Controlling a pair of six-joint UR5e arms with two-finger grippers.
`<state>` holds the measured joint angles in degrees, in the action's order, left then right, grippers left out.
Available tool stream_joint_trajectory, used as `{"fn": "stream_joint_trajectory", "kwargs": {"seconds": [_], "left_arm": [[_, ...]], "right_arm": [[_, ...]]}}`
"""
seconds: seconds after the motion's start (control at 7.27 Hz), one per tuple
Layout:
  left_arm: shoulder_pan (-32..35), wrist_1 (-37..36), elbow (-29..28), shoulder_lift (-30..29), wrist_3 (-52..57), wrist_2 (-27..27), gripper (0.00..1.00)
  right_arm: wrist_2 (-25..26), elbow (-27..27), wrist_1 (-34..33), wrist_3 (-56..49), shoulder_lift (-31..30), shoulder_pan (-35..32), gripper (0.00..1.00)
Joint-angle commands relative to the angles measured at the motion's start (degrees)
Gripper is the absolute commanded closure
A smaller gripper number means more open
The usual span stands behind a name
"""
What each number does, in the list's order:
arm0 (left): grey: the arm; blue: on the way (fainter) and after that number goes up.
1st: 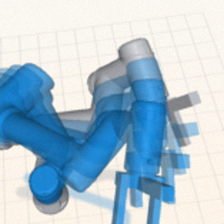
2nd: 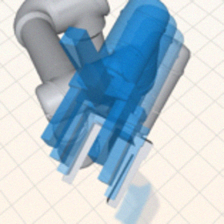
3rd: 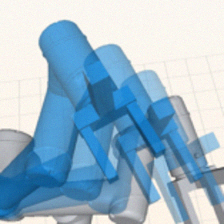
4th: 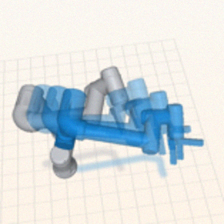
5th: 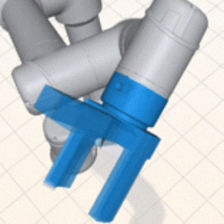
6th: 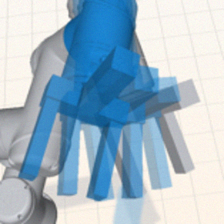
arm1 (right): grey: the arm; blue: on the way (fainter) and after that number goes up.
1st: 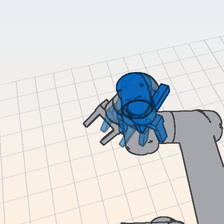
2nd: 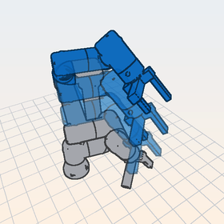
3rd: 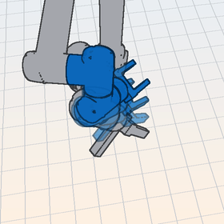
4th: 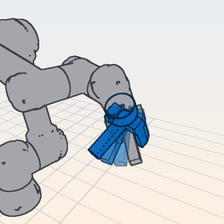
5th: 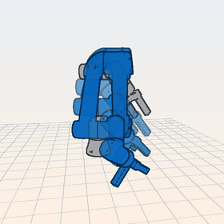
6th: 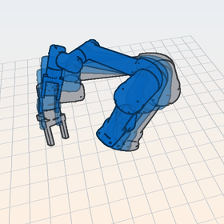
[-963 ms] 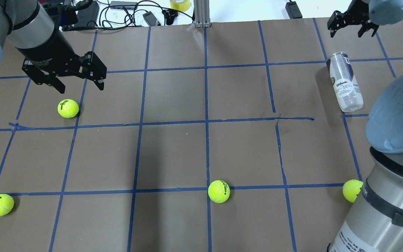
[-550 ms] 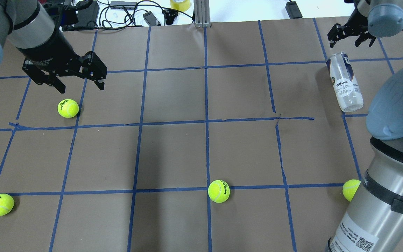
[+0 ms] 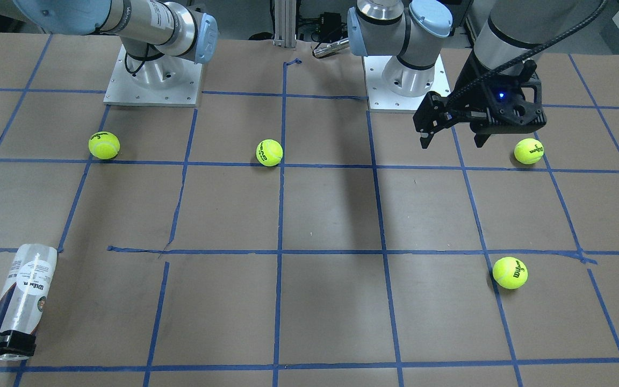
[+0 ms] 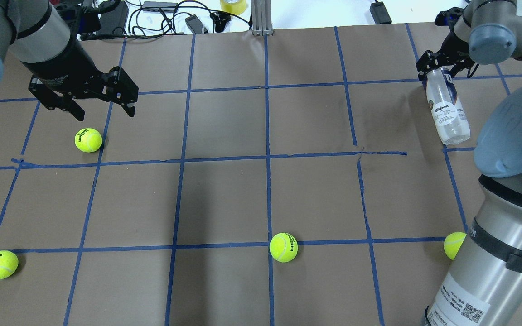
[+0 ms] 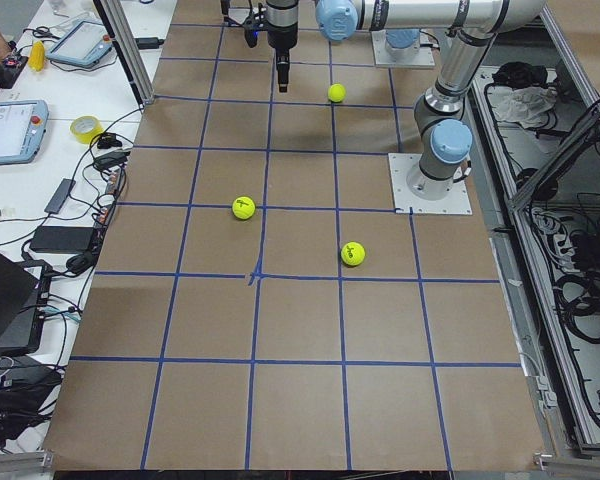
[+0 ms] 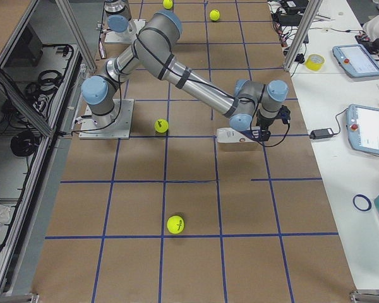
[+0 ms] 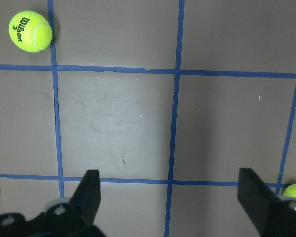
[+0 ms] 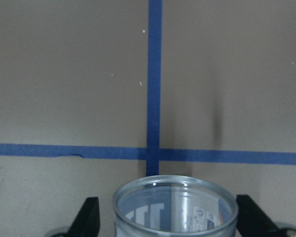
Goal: Lift up tennis ball bucket
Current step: 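Close the right gripper on the tube top and lift it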
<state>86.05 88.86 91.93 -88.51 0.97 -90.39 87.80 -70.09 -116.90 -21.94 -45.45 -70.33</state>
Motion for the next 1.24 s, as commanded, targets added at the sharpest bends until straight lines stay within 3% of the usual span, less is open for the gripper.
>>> {"fn": "stream_joint_trajectory", "kwargs": {"seconds": [0.0, 0.28, 0.69, 0.83, 0.96, 1.1], "left_arm": [[0.0, 0.0, 0.0, 0.0, 0.0, 0.0, 0.00], [0.0, 0.0, 0.0, -0.1, 0.0, 0.0, 0.00], [0.0, 0.0, 0.0, -0.1, 0.0, -0.1, 0.00], [0.0, 0.0, 0.0, -0.1, 0.0, -0.1, 0.00], [0.0, 0.1, 0.0, -0.1, 0.0, -0.1, 0.00], [0.0, 0.0, 0.0, -0.1, 0.0, -0.1, 0.00]], "right_arm": [[0.2, -2.1, -0.2, -0.7, 0.0, 0.0, 0.08], [0.3, -2.6, -2.9, -0.4, -0.4, -0.1, 0.41], [0.1, -2.8, -1.7, -1.8, -6.2, -3.1, 0.50], [0.2, -3.7, -0.7, -6.2, -8.9, -7.1, 0.57], [0.4, -5.4, -0.7, -6.6, -10.7, -13.2, 0.72], [0.4, -6.8, -0.7, -7.2, -11.8, -18.7, 0.75]]}}
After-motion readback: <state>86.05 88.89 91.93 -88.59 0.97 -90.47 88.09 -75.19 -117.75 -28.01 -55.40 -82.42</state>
